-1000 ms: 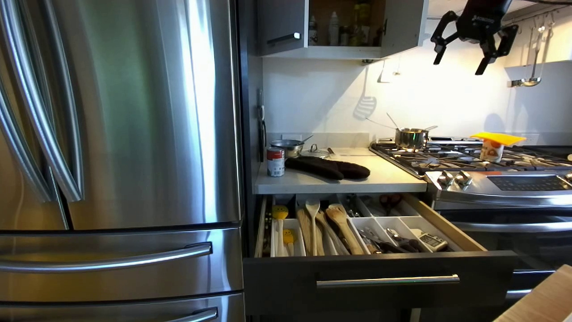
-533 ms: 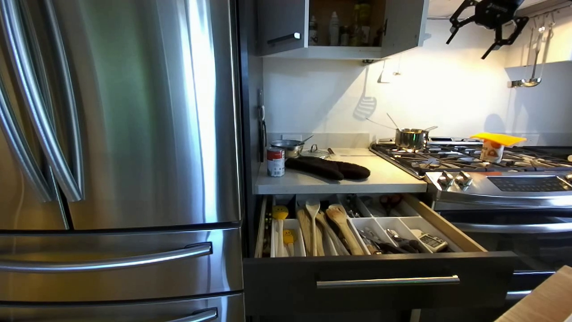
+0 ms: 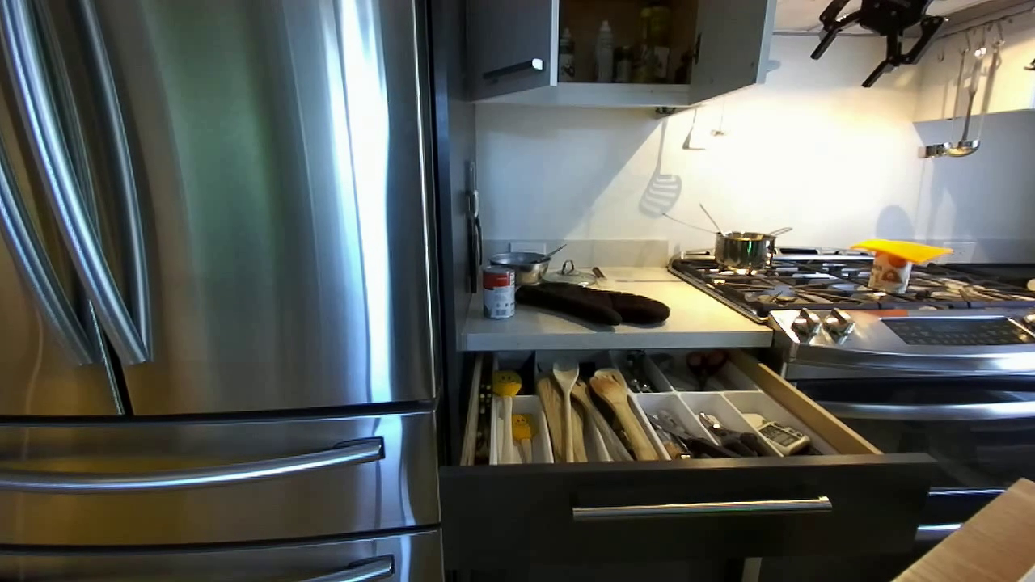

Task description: Close the doors of the upper cabinet on the left

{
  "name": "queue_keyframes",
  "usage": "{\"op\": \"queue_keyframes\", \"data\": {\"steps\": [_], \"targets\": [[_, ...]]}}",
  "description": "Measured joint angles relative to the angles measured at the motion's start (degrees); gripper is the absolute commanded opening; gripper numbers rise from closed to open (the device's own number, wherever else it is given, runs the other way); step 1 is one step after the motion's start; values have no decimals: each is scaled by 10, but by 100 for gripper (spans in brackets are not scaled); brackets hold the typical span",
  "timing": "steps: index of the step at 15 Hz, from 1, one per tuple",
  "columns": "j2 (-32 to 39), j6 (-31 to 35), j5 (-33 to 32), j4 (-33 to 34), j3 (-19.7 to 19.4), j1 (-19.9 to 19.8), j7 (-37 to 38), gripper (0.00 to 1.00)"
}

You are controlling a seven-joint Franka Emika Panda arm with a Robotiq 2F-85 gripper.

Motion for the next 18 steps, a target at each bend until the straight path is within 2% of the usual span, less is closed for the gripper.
{"op": "queue_keyframes", "data": {"steps": [8, 13, 18], "targets": [[-1, 9, 0, 0, 1, 0, 2, 100], [36, 155, 40, 17, -2, 0, 70, 100], [86, 282, 116, 59, -11, 20, 116, 100]]}}
